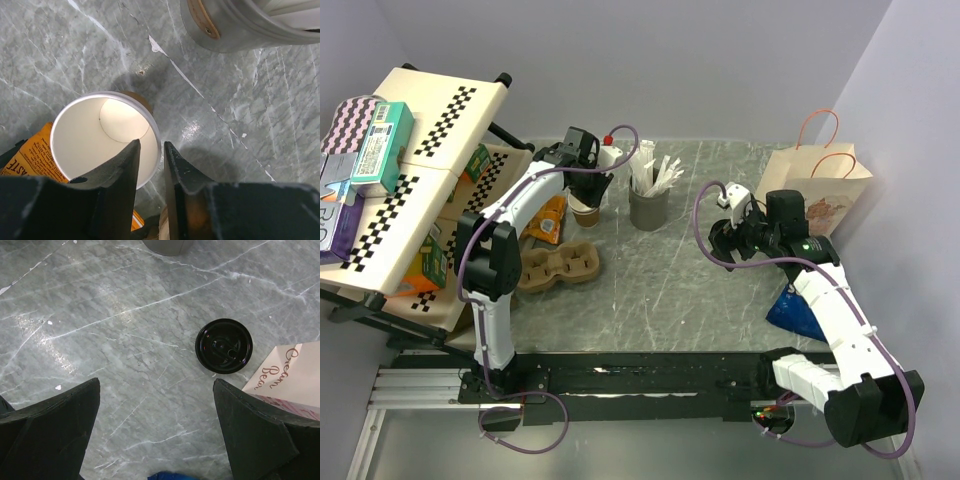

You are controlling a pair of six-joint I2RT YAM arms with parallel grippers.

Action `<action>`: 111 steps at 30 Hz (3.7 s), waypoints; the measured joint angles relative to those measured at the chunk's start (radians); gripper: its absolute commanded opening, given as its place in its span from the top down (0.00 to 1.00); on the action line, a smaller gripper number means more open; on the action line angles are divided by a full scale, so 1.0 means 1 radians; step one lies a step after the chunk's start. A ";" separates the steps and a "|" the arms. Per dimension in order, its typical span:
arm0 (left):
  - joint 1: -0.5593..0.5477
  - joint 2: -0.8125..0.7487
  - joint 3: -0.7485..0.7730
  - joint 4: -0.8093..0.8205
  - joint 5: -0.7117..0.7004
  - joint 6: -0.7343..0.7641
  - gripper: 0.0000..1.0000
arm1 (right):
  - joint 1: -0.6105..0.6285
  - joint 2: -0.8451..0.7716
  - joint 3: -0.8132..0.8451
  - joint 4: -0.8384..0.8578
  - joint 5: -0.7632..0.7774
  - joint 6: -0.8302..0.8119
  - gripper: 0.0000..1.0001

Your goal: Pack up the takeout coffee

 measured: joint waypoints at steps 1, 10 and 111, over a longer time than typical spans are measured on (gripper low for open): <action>0.000 0.001 0.002 -0.003 0.001 0.000 0.70 | 0.000 0.000 0.000 0.000 0.000 0.000 0.00; 0.000 0.001 0.002 -0.018 0.001 0.001 0.75 | 0.000 0.000 0.000 0.000 0.000 0.000 0.00; -0.075 -0.066 0.016 -0.037 -0.205 0.079 0.99 | 0.000 0.032 -0.002 0.019 -0.033 0.036 0.00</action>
